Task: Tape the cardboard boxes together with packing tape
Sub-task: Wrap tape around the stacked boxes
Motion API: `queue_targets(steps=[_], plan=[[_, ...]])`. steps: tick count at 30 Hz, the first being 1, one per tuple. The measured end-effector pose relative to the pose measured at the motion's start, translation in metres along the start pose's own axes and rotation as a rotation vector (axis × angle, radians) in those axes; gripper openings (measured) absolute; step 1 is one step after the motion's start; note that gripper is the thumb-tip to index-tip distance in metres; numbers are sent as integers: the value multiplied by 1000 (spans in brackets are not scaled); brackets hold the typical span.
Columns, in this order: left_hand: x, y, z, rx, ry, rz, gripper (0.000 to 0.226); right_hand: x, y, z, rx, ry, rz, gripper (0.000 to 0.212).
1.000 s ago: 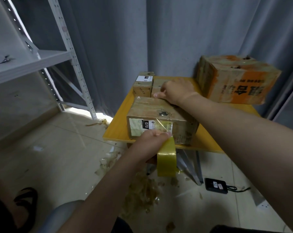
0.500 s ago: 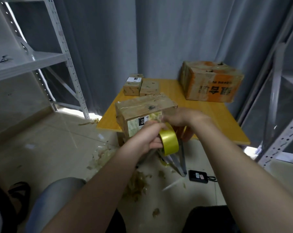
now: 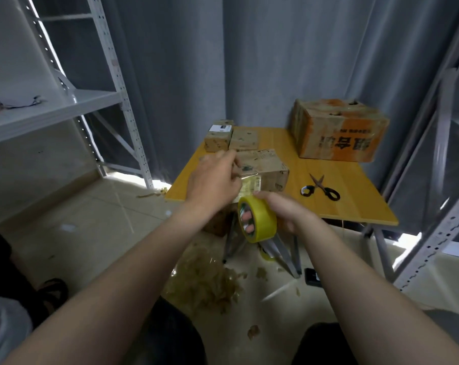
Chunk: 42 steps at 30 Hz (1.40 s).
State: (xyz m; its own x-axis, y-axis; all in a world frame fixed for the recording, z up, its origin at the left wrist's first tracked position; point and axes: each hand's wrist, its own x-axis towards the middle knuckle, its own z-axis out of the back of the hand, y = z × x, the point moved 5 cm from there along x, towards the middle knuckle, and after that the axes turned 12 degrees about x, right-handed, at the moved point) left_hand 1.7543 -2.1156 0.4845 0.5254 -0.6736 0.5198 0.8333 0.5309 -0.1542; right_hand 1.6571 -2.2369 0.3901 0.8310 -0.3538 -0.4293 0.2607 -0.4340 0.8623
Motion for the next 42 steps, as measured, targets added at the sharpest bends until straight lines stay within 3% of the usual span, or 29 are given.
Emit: queue_targets(steps=[4,6,8,11,13,21,26,33,39,42], plan=[[8,20,-33,231,379,-125,97,2,-6,-2,49,-5,62,48],[3,24,-48,389,387,-154,109,4,-9,-1,60,-22,101,48],[-1,23,-58,604,261,-190,105,6,-14,-3,57,-36,145,49],[-3,21,-62,793,16,-260,66,7,-25,-4,21,-39,194,49],[-4,22,-66,817,-63,-283,47,6,-30,-4,10,-32,216,45],[-13,30,-67,856,-158,-362,54,-15,-38,-10,15,-148,326,45],[-15,27,-58,866,-159,-383,66,-32,-42,-17,99,-165,411,46],[-26,25,-47,905,-239,-433,38,-51,-38,-21,202,-153,527,36],[-14,29,-35,799,-38,-421,43,-58,-34,-31,133,-154,572,35],[-5,29,-34,783,62,-409,70,-56,-44,-34,147,-192,523,30]])
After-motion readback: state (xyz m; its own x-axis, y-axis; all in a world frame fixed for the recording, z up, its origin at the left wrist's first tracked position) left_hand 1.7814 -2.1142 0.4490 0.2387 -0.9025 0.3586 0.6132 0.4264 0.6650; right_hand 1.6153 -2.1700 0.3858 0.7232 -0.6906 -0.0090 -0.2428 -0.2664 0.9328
